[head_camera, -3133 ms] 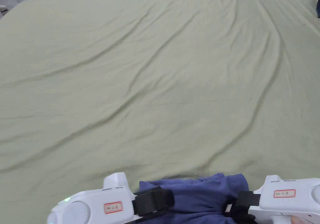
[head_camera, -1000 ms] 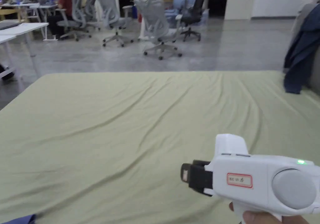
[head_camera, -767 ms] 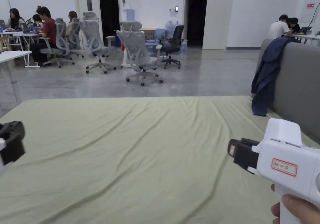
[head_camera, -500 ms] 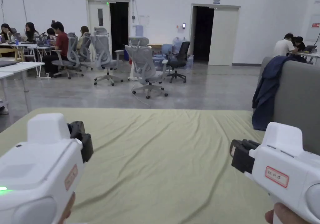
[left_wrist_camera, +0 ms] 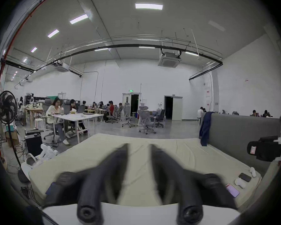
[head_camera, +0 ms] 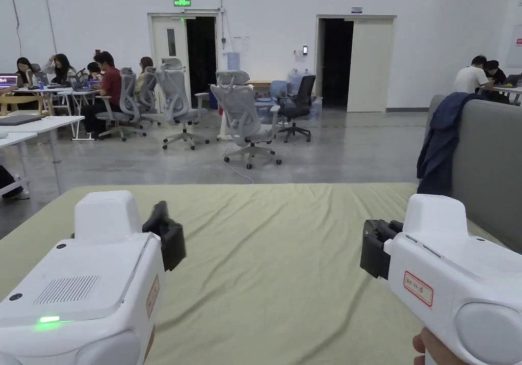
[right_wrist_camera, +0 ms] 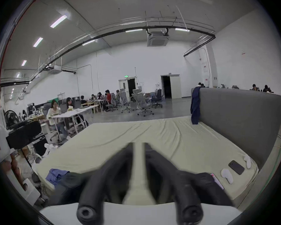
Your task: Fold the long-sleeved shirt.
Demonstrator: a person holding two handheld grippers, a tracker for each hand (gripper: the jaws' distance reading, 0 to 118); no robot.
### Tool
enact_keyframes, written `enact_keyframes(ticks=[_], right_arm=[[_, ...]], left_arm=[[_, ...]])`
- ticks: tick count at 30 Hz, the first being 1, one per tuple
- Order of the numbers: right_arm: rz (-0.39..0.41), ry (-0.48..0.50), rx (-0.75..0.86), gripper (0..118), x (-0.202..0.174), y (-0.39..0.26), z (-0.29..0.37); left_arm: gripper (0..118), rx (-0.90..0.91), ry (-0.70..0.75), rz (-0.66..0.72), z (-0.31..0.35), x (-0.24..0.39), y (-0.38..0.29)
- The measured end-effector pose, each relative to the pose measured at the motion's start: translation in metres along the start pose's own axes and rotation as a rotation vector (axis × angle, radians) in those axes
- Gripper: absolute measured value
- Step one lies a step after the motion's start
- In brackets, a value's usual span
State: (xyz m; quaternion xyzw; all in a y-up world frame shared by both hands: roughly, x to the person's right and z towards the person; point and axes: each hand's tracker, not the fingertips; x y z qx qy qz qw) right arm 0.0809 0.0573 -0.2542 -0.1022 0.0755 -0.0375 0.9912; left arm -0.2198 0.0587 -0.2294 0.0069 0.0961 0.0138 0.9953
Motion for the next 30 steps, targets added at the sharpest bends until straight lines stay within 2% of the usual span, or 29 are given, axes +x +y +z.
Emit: enact_keyframes(ticks=[1, 2, 3, 4, 8, 12, 17, 26, 30], right_arm=[[0.001, 0.018, 0.018, 77, 0.002, -0.001, 0.000], [-0.014, 0.015, 0.049, 118, 0.003, -0.001, -0.001], [-0.035, -0.004, 0.080, 118, 0.005, -0.003, -0.003], [-0.083, -0.024, 0.151, 118, 0.009, -0.006, 0.000], [-0.073, -0.007, 0.128, 118, 0.018, -0.003, -0.003], [-0.086, -0.053, 0.111, 118, 0.009, 0.002, 0.003], [-0.184, 0.026, 0.105, 118, 0.008, 0.000, 0.006], [-0.138, -0.001, 0.100, 118, 0.000, -0.001, 0.006], [-0.163, 0.033, 0.089, 118, 0.001, 0.001, 0.007]], left_arm=[[117, 0.015, 0.007, -0.003, -0.001, 0.002, -0.001], [114, 0.014, 0.020, -0.010, -0.003, 0.003, -0.001], [118, 0.043, -0.030, 0.001, 0.007, 0.004, -0.007], [118, 0.047, 0.008, -0.024, 0.008, 0.005, -0.009], [118, 0.037, -0.008, 0.009, 0.015, 0.003, -0.002], [118, 0.032, -0.021, -0.008, 0.007, 0.005, 0.003], [118, 0.031, -0.032, -0.001, 0.010, 0.004, 0.004], [118, 0.020, -0.033, 0.017, 0.009, -0.001, 0.005], [118, -0.001, -0.047, 0.019, 0.007, 0.003, 0.004]])
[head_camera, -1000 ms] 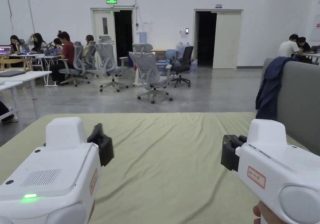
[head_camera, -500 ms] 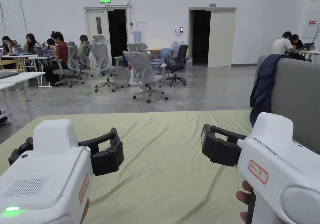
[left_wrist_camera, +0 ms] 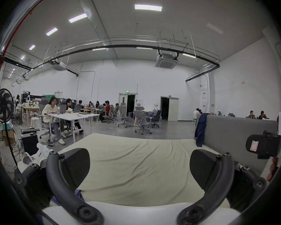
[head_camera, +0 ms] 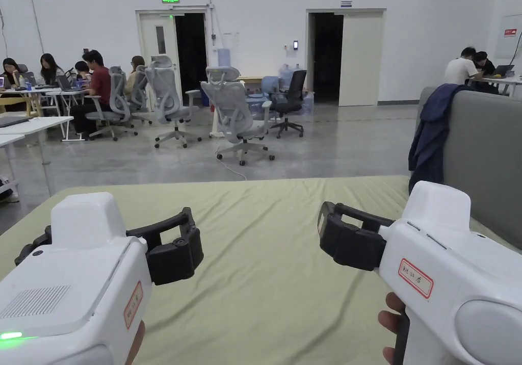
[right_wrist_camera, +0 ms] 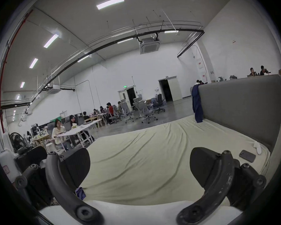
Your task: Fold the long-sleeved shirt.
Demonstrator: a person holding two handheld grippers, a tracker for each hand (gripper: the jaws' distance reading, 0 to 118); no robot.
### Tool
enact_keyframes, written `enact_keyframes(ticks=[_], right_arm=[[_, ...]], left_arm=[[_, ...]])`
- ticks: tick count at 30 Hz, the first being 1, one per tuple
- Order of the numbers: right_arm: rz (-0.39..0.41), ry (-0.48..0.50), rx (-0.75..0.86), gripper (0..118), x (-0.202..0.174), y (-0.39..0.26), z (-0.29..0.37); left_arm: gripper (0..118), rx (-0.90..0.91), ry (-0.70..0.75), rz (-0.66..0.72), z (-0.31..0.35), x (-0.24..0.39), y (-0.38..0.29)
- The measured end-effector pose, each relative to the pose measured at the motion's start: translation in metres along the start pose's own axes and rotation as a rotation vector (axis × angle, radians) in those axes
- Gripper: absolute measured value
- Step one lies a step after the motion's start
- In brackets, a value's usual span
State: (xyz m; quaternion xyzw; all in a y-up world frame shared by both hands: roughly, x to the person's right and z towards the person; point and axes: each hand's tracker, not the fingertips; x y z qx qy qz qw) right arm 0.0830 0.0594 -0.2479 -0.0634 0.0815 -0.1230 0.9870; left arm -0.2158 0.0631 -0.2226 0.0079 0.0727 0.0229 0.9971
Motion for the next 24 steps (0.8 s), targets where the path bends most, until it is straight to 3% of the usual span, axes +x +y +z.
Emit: enact_keyframes(ticks=[9, 24], right_arm=[[0.044, -0.016, 0.009, 118, -0.0018, -0.0018, 0.0011], [0.027, -0.009, -0.025, 118, -0.0044, -0.0024, -0.0016]], left_arm=[[118, -0.003, -0.024, -0.011, -0.0019, 0.0068, -0.0003], [118, -0.005, -0.023, -0.002, 0.0000, 0.0030, 0.0027]])
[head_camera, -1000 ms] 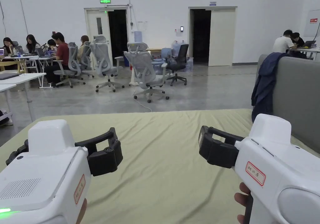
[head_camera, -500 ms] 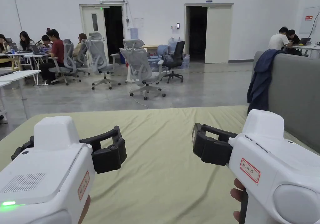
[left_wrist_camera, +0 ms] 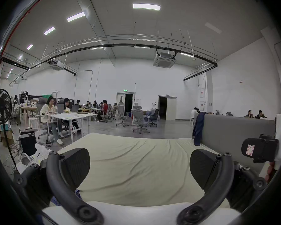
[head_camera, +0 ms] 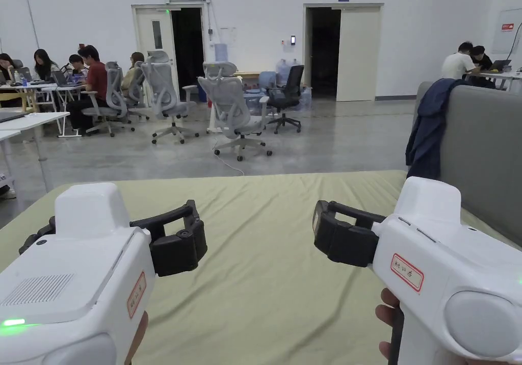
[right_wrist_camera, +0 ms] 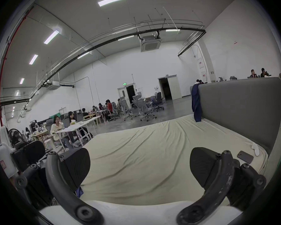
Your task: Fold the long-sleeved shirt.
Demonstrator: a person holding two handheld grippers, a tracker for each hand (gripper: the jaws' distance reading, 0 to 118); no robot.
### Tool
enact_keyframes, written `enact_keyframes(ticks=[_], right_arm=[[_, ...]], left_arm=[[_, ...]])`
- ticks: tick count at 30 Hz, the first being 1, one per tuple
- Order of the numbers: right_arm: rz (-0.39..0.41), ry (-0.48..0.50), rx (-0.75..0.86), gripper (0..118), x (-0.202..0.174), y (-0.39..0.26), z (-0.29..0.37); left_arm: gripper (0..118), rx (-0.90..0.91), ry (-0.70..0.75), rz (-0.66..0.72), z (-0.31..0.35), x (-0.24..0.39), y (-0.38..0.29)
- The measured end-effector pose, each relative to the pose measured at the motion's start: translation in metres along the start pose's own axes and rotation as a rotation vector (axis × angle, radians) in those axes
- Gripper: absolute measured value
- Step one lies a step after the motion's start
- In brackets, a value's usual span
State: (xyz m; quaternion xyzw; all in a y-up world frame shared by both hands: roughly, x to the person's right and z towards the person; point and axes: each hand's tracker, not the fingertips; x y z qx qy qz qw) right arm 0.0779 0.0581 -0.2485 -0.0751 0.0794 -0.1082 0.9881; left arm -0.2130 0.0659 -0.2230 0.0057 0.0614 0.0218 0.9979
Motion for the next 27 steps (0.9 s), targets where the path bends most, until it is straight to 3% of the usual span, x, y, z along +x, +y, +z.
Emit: enact_keyframes(ticks=[11, 17, 20, 23, 27], right_arm=[[0.011, -0.016, -0.008, 118, -0.003, -0.002, -0.001], [0.145, -0.101, 0.034, 118, -0.015, -0.008, 0.001], [0.117, -0.079, 0.017, 118, -0.018, -0.009, 0.004], [0.011, -0.010, -0.032, 118, -0.014, -0.007, 0.004], [0.017, -0.011, -0.020, 118, -0.010, -0.003, 0.003]], left_arm=[[118, 0.000, -0.001, 0.003, 0.000, -0.001, 0.001], [118, -0.004, 0.003, 0.003, 0.000, 0.000, 0.001], [118, -0.008, 0.001, 0.003, -0.001, 0.000, 0.000], [118, -0.011, 0.002, 0.005, -0.001, 0.000, -0.001], [118, -0.013, 0.001, 0.001, 0.000, 0.000, -0.001]])
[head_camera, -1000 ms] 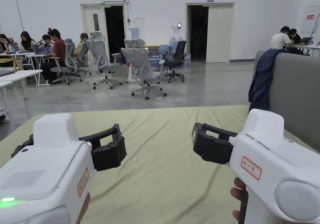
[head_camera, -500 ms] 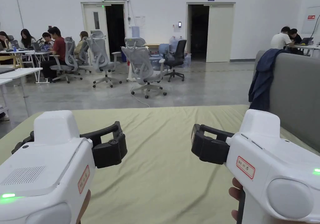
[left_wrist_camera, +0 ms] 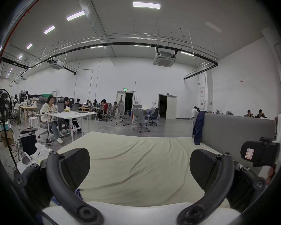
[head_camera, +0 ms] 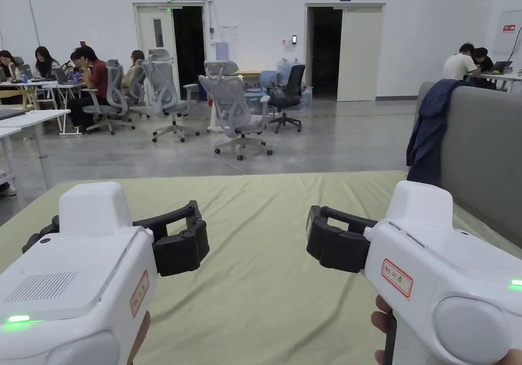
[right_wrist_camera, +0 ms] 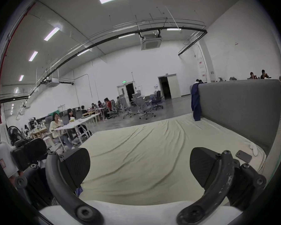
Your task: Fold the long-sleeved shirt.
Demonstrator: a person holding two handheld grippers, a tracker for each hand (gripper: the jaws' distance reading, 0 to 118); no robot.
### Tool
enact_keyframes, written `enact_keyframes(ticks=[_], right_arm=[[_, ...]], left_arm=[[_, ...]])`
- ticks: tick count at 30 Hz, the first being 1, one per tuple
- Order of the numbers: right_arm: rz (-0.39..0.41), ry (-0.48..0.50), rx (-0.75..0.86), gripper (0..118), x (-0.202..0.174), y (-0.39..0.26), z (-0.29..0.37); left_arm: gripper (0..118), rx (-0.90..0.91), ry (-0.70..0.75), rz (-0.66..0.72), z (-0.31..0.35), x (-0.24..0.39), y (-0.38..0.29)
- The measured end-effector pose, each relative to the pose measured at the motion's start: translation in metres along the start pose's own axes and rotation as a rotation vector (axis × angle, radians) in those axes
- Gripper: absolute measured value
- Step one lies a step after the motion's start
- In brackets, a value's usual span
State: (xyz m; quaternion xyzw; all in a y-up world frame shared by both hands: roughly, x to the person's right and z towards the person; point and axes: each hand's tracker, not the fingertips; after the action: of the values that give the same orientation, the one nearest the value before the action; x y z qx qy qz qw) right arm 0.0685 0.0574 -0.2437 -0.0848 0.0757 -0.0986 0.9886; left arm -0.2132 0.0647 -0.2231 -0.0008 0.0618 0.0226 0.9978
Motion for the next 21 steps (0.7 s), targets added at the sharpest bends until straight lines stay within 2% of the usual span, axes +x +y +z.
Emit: enact_keyframes(ticks=[5, 21], right_arm=[[-0.022, -0.006, -0.017, 118, 0.0054, 0.0015, -0.0026], [0.021, -0.024, -0.005, 118, 0.0011, -0.0002, -0.0019]], left_arm=[[118, 0.004, 0.004, -0.003, 0.0012, -0.0008, 0.0004], [118, 0.008, 0.006, -0.004, 0.0031, -0.0018, 0.0017]])
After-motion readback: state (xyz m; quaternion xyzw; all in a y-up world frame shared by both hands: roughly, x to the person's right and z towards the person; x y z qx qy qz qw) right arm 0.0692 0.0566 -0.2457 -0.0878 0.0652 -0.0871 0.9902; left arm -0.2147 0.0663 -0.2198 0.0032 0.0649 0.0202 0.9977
